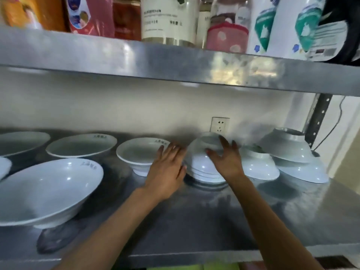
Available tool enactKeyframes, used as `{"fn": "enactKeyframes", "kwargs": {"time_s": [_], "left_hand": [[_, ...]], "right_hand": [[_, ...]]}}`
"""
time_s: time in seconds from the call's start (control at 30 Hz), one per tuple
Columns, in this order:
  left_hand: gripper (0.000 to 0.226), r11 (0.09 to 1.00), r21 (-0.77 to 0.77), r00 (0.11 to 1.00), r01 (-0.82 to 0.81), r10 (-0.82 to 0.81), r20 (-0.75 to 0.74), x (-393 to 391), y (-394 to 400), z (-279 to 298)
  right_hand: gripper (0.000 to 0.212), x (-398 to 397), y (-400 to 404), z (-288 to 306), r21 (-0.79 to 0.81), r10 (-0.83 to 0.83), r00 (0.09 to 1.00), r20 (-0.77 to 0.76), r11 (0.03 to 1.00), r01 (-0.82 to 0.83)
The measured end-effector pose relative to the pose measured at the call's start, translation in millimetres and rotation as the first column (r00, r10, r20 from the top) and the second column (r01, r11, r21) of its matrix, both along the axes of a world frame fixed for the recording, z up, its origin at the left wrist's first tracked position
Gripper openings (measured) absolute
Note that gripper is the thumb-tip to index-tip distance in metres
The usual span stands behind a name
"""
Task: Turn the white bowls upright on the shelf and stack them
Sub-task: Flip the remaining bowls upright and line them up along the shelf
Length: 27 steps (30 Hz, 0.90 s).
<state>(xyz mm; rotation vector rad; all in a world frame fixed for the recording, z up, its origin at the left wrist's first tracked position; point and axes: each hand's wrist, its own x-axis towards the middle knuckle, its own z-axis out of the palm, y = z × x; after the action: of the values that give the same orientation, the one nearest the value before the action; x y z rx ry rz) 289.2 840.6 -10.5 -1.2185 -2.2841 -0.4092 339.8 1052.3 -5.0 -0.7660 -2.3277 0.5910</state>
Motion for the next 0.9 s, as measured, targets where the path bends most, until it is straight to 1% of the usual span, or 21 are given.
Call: {"fn": "enactKeyframes", "kwargs": {"time_s": [0.1,0.17,0.23,0.33,0.4,0.47,0.57,0.67,0.7,0.77,0.83,0.9], "left_hand": [[0.065,0.995,-0.037,0.995,-0.088,0.09,0.037,-17,11,-8],[0.062,0.988,-0.081,0.991,-0.129,0.132,0.032,-23,14,-12],[0.059,0.983,-0.108,0.989,-0.148,0.148,-0.004,-28,12,-13],[0.057,0.972,-0.151,0.983,-0.182,0.176,-0.054,-38,7,-14],[0.058,0.959,-0.185,0.977,-0.214,0.211,-0.039,-44,1,-14],[0.061,0.953,-0.203,0.974,-0.223,0.226,-0.012,-49,-5,-15],[0.065,0.972,-0.154,0.984,-0.175,0.179,0.011,-50,-13,-14],[0.068,0.992,-0.08,0.995,-0.093,0.091,-0.034,-39,-18,-11],[0.07,0.997,-0.049,0.998,-0.059,0.058,-0.027,-35,-18,-10],[0.07,1.0,0.03,0.999,-0.004,0.003,0.041,-26,-19,-5],[0.061,0.992,0.124,0.992,0.019,-0.034,0.124,-17,-18,1],[0.055,0.977,0.211,0.966,0.018,-0.071,0.247,-7,-18,6]], "right_hand": [[0.079,-14,15,-4,-0.067,0.063,0.998,-0.029,0.996,-0.065],[0.079,-22,21,-6,-0.067,0.086,0.995,-0.052,0.994,-0.09],[0.074,-28,24,-5,-0.04,0.077,0.995,-0.057,0.996,-0.079],[0.055,-31,22,-3,-0.014,0.051,0.996,-0.073,0.999,-0.052],[0.05,-31,18,-2,-0.021,0.047,0.996,-0.074,0.999,-0.049],[0.05,-27,14,-2,-0.048,0.05,0.995,-0.083,0.997,-0.054],[0.05,-21,13,3,-0.095,0.056,0.989,-0.139,0.993,-0.07],[0.048,-14,7,7,-0.147,0.036,0.975,-0.218,0.987,-0.069],[0.048,-12,4,9,-0.151,0.033,0.969,-0.246,0.986,-0.072],[0.044,-8,-5,16,-0.151,0.046,0.943,-0.329,0.983,-0.101],[0.036,-1,-14,22,-0.144,0.063,0.904,-0.424,0.98,-0.136],[0.034,7,-25,27,-0.128,0.081,0.857,-0.508,0.977,-0.168]]}}
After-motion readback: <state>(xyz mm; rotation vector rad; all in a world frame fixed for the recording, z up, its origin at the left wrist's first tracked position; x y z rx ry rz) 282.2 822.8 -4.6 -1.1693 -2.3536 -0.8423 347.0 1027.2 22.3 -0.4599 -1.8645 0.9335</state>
